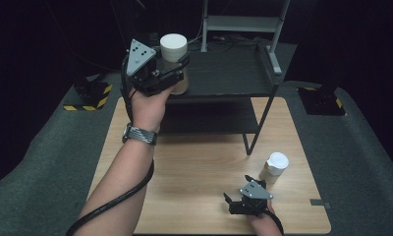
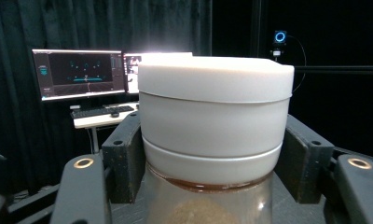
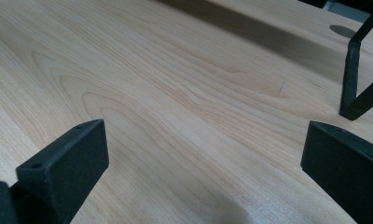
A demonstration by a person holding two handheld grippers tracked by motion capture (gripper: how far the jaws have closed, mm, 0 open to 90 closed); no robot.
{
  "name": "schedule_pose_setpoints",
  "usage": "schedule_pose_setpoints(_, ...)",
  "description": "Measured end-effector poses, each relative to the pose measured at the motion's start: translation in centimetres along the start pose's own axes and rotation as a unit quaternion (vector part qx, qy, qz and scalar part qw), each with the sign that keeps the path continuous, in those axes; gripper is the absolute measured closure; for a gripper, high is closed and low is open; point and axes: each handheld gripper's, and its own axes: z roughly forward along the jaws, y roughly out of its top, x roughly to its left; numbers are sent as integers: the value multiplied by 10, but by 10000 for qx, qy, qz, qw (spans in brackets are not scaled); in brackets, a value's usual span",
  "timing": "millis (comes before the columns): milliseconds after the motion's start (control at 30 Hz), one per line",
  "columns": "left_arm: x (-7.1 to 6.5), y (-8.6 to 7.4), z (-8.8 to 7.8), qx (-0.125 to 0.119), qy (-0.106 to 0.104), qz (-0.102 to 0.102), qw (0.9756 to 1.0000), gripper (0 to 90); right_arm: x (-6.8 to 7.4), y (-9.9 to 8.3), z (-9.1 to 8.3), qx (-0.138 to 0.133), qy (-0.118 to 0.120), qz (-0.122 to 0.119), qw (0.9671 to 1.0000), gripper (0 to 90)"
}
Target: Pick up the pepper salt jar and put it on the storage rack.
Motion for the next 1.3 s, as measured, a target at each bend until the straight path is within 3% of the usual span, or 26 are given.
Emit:
schedule_pose_setpoints(500,-4,-3,24,108,119,-10,9999,343,-1,-1,0,-17,26,-2,10000,0)
schedule_pose_setpoints(1300,-4,-5,25,140,144,-22,9998,336,-1,-1,0,-25,30,-14,10000,0)
